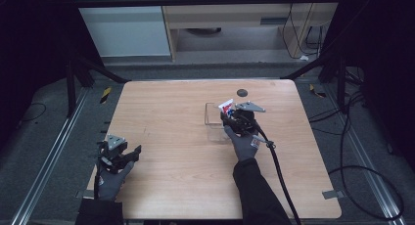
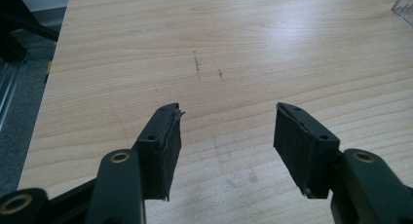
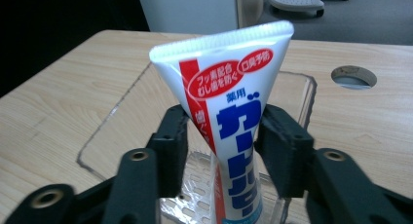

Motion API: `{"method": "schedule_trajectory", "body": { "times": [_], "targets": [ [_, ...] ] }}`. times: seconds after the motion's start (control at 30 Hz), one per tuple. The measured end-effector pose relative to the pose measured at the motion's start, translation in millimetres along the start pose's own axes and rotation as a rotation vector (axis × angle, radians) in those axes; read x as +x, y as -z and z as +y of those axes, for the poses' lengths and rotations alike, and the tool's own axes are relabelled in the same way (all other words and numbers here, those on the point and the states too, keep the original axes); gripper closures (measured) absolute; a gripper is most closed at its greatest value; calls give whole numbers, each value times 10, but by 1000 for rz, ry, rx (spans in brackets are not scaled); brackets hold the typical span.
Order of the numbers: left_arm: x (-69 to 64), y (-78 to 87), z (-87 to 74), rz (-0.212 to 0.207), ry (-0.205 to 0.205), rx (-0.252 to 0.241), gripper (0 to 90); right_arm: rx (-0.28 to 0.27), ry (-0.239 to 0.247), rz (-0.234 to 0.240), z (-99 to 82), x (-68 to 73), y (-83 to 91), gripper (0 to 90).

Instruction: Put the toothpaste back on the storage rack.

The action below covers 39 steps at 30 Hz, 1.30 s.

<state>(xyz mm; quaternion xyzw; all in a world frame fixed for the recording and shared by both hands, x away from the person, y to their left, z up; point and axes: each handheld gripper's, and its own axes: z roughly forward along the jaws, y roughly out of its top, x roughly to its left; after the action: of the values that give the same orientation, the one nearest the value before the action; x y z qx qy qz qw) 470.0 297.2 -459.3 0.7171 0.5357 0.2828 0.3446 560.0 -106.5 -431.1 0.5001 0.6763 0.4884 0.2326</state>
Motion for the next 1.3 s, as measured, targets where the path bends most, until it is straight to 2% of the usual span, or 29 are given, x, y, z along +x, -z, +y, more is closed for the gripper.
{"method": "schedule_trajectory", "body": {
  "times": [0.23,0.33,0.43,0.53,0.67,0.8,1.0,1.1,1.13,1.3],
  "targets": [
    [-7,-2,0,-1,-1,2,424,-87,23,7,95,8,237,394],
    [-4,-1,-1,-1,0,1,424,-124,27,12,154,-12,378,385],
    [-7,-3,-3,0,-1,3,424,-155,17,23,190,-77,498,355],
    [-14,4,-3,-1,-2,1,423,-172,18,5,225,-182,601,325],
    [-15,0,-7,-1,-1,2,421,-161,11,8,230,-347,752,303],
    [-16,3,-7,0,-2,1,419,-143,43,-26,106,-508,954,293],
    [-20,-10,-16,-3,-5,9,415,-116,-17,-21,-236,-727,1161,284],
    [-29,-16,-23,-6,-11,9,408,-60,9,-45,-380,-789,1199,267],
    [-31,-15,-24,-8,-12,9,405,-52,27,-57,-428,-807,1215,266],
    [-32,-28,-42,-11,-17,19,390,-15,49,-80,-551,-858,1257,262]
  ]
}}
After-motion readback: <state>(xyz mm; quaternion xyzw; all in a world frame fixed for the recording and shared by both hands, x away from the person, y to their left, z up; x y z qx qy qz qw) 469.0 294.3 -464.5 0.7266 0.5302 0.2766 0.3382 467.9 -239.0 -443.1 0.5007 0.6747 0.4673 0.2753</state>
